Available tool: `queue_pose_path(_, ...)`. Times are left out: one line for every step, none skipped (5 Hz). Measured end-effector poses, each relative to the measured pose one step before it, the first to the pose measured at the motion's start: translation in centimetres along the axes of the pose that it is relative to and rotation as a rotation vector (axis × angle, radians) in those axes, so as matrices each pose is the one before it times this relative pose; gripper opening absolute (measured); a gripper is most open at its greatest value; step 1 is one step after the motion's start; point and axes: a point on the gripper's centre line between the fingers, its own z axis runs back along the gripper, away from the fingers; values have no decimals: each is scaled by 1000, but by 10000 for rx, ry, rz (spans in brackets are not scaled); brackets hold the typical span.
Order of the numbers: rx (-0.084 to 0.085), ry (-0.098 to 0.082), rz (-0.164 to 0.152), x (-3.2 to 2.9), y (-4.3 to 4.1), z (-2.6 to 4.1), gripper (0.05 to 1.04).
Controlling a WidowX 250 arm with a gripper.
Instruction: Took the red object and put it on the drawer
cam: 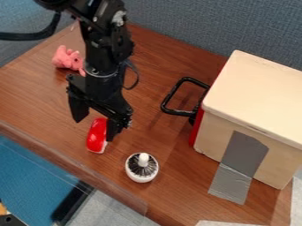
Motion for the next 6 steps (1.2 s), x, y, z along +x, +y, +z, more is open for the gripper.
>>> queue_pose_path(-188, 458, 129, -267, -446, -1912, 1001)
queue_pose_path(-96, 341, -47, 5, -606, -1511, 947)
queue_pose_path(160, 62, 79, 76, 78, -496, 658)
queue_pose_path(125, -49, -148, 495, -69, 724, 562)
queue_pose_path(34, -698, -40, 1244, -754, 3814, 562)
queue_pose_path(-382, -197, -122, 2264, -2003, 3154, 562)
